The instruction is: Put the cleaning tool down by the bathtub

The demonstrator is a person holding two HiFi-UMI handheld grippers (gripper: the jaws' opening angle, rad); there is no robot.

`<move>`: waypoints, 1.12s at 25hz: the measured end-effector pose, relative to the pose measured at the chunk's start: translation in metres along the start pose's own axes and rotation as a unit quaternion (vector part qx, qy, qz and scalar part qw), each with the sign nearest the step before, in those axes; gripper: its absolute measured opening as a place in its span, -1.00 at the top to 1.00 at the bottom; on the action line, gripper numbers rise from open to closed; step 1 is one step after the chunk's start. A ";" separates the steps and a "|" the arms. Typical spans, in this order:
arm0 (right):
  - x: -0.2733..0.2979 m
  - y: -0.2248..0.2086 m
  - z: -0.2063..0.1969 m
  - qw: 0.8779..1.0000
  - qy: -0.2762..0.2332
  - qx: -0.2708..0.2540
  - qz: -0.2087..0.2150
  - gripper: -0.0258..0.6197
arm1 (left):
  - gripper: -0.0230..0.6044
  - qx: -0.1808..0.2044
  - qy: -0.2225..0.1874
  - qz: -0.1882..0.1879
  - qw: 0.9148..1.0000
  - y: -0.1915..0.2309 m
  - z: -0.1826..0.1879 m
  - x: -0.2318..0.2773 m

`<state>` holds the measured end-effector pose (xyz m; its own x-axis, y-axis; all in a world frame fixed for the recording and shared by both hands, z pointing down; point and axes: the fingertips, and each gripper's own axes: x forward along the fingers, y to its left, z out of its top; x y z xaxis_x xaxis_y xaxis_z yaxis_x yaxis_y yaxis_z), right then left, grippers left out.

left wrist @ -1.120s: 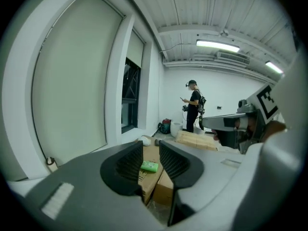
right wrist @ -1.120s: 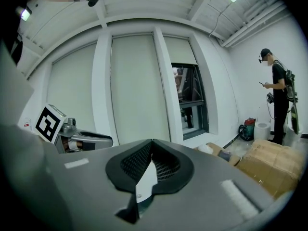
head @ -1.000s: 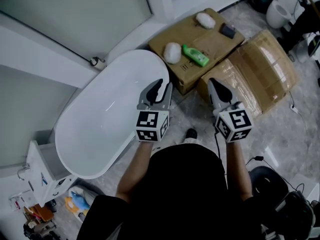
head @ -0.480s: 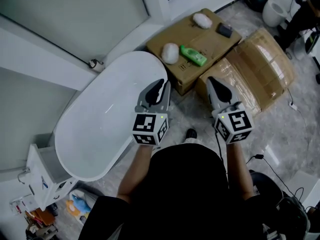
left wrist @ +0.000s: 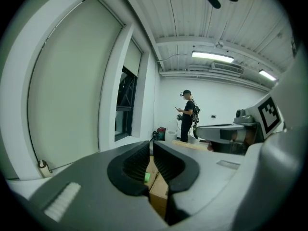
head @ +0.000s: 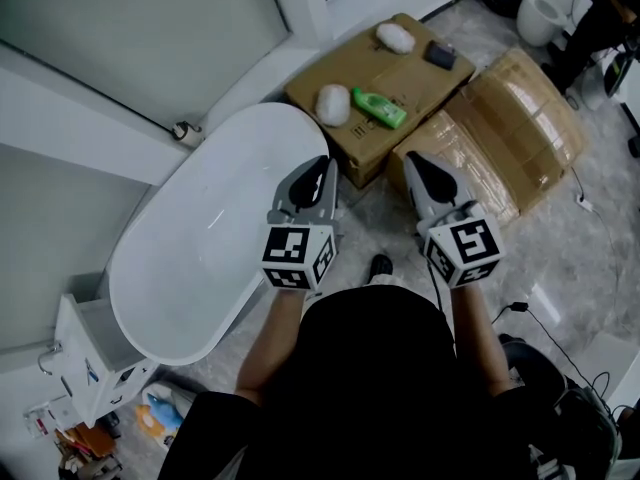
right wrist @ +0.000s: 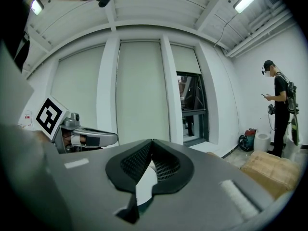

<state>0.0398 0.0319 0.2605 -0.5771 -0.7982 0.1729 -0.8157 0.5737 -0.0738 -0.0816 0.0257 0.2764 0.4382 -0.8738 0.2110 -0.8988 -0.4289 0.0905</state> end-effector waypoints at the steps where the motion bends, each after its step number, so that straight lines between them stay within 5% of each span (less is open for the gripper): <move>1: -0.001 0.001 0.001 1.000 -0.001 -0.001 0.000 0.90 | 0.87 0.000 0.000 0.000 1.000 -0.001 0.000 0.000; 28: -0.010 -0.001 0.001 1.000 0.000 -0.004 -0.005 0.90 | 0.93 -0.003 0.002 0.004 1.000 -0.004 0.003 -0.001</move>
<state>0.0466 0.0387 0.2581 -0.5685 -0.8040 0.1744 -0.8213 0.5670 -0.0635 -0.0782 0.0275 0.2730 0.4301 -0.8766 0.2159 -0.9027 -0.4196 0.0949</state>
